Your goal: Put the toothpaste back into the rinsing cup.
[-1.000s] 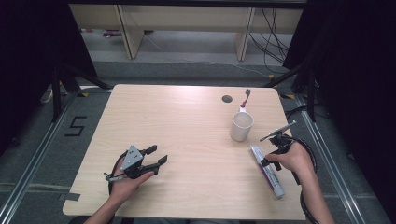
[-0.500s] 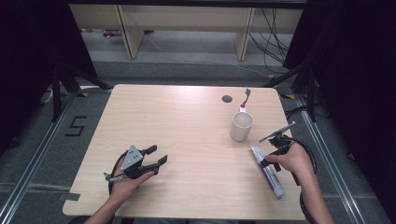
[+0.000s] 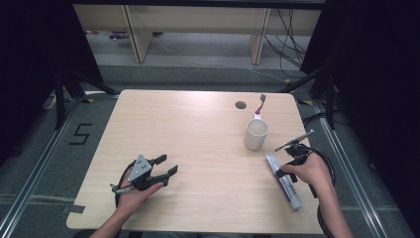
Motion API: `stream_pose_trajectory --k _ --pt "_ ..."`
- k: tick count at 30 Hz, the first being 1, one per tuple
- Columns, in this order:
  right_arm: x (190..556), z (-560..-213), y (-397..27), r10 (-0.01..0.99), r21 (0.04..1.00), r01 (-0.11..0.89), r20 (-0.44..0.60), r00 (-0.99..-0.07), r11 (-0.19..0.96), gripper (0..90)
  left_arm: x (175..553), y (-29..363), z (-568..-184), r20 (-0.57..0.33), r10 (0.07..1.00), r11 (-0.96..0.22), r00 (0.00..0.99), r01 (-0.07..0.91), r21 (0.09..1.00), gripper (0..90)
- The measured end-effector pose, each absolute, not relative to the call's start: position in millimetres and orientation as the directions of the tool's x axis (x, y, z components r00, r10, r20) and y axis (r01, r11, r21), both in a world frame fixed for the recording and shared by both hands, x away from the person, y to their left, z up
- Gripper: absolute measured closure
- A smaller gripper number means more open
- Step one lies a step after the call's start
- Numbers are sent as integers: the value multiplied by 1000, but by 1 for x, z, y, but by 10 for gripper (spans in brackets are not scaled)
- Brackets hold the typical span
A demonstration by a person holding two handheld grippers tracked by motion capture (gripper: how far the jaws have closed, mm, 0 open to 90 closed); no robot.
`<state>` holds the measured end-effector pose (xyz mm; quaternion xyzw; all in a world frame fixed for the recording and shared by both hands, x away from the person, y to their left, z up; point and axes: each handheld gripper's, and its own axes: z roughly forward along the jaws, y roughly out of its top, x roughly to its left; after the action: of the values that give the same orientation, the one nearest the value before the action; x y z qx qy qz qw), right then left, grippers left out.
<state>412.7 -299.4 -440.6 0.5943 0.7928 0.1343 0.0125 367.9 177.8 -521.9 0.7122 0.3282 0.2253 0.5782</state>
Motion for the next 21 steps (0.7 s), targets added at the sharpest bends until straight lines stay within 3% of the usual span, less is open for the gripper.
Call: stream_pose_trajectory --k 21 --pt "442 -449 -295 941 95 951 145 -305 293 429 366 176 -523 -59 714 -109 697 194 975 373"
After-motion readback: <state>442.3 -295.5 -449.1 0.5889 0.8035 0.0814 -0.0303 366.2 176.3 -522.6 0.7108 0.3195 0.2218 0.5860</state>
